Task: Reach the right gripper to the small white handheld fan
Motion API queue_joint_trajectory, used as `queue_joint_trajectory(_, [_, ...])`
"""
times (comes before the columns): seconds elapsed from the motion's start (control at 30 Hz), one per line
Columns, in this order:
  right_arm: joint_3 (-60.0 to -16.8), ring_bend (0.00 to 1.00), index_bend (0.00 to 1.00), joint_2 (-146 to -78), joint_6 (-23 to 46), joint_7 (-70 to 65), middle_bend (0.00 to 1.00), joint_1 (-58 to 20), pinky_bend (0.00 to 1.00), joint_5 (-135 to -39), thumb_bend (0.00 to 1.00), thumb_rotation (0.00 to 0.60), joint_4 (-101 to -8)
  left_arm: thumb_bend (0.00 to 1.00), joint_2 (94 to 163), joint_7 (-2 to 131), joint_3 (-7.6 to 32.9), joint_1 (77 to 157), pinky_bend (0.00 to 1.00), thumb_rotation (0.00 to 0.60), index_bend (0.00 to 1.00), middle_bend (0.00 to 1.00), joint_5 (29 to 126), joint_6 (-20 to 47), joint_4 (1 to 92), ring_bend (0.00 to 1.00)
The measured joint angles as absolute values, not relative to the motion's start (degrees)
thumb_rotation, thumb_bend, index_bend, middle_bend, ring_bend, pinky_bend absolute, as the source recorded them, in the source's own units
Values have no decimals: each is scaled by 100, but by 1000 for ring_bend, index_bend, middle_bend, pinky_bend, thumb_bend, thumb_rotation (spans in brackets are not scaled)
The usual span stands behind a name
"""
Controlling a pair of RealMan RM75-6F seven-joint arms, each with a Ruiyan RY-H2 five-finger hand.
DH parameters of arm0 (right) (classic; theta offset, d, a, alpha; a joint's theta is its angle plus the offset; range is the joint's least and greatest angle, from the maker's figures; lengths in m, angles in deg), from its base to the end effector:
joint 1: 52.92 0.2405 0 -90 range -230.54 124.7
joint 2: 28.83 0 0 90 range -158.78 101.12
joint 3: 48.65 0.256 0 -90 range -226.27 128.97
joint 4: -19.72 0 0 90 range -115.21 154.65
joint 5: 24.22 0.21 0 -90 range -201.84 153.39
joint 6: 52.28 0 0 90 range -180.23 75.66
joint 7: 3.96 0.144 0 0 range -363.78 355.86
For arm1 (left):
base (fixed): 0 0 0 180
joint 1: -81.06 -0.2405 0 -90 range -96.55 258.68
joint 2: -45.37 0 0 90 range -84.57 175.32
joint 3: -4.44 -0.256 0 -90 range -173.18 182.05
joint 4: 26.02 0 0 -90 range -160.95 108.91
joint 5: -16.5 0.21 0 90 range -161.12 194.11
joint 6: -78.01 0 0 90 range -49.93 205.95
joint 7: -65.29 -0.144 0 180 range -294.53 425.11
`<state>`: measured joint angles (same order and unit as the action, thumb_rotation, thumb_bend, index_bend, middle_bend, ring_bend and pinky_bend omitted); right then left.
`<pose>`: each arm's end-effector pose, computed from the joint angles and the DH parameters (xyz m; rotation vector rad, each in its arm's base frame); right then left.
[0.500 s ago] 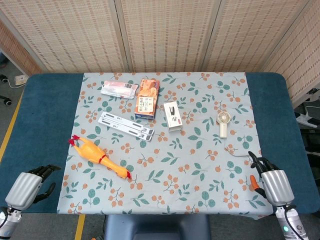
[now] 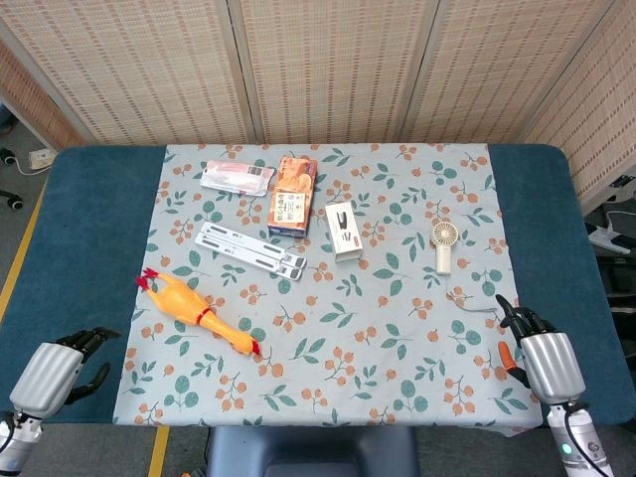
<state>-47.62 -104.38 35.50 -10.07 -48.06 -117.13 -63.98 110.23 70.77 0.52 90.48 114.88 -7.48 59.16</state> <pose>-0.3032 -0.1739 0.1027 1.4931 -0.7947 0.9369 -0.3029 0.1785 0.1387 -1.6858 -0.8403 -0.9729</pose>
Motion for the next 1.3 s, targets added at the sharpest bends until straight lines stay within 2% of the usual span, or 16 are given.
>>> queue_joint_trajectory(0.07, [-4645,529,96,-10519,3562,-1018,665,-4768,638,-11646,576,600,-6279,424,11023,7122,64,9057,591,600,281,318,11444,-718,5908,380])
queue_joint_trajectory(0.13, [-4536,573,103,-10562,3483,-1049,715,-4699,679,-11520,654,600,-6210,424,11013,7135,57,9056,591,600,281,318,11427,-698,5900,380])
queue_joint_trajectory(0.23, [-4440,583,104,-10520,3160,-1154,730,-4566,689,-11288,697,600,-6297,424,10982,7130,31,9038,591,600,281,318,11466,-731,5931,380])
queue_joint_trajectory(0.47, [-4103,584,85,-10203,2036,-2065,731,-4094,690,-10212,710,600,-6961,424,10924,7073,23,9013,591,600,285,319,11431,-721,6043,380])
queue_joint_trajectory(0.7, [-3733,585,68,-9942,919,-3086,735,-3388,689,-8396,725,600,-7528,423,10896,7078,10,9028,591,600,287,320,11431,-676,6072,380])
queue_joint_trajectory(0.97, [-3629,586,68,-10125,334,-3971,735,-2512,689,-6941,725,600,-7483,424,10884,7127,4,9030,591,600,290,321,11459,-685,6059,380])
queue_joint_trajectory(1.3, [-3731,586,68,-10489,121,-3746,735,-2164,689,-6674,725,600,-6991,423,10874,7176,2,9031,592,600,290,323,11463,-688,6052,380])
